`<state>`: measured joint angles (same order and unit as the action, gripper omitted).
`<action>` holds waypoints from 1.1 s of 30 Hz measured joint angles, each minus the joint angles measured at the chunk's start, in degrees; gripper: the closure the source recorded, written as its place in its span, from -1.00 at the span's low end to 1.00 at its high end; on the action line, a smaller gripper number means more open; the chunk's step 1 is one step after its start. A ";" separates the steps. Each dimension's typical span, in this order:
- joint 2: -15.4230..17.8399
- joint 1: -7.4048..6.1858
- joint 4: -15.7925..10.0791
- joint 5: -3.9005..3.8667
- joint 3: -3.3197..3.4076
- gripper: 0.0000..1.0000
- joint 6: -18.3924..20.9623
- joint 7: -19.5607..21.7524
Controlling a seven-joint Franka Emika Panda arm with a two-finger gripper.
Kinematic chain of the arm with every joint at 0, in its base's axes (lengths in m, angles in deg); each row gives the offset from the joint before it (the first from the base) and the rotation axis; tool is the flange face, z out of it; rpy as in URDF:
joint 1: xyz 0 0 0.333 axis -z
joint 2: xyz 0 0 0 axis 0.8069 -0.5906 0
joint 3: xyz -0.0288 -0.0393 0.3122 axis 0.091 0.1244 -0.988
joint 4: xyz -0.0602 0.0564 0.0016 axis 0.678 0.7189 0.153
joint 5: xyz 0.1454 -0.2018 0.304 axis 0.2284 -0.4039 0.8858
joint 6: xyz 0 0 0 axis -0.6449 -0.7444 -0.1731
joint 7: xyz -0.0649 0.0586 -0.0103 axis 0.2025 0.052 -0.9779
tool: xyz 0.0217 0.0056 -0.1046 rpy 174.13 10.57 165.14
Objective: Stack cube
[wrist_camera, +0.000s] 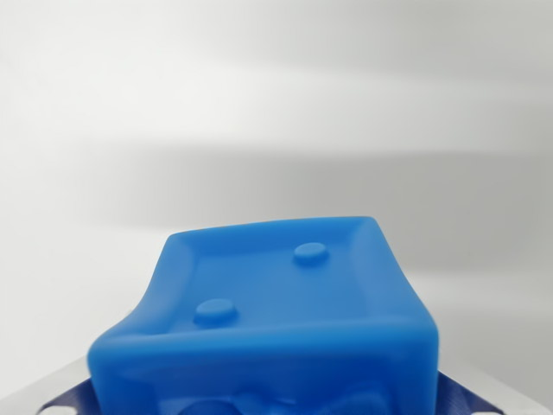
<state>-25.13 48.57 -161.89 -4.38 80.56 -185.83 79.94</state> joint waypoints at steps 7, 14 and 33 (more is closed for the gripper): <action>0.98 1.26 -0.21 0.14 0.06 1.00 0.72 -1.21; 2.05 2.54 -0.44 0.29 0.14 1.00 1.60 -2.44; 4.83 5.90 -0.62 0.76 0.64 1.00 4.22 -5.97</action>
<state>-20.30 54.47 -162.50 -3.62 81.20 -181.60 73.97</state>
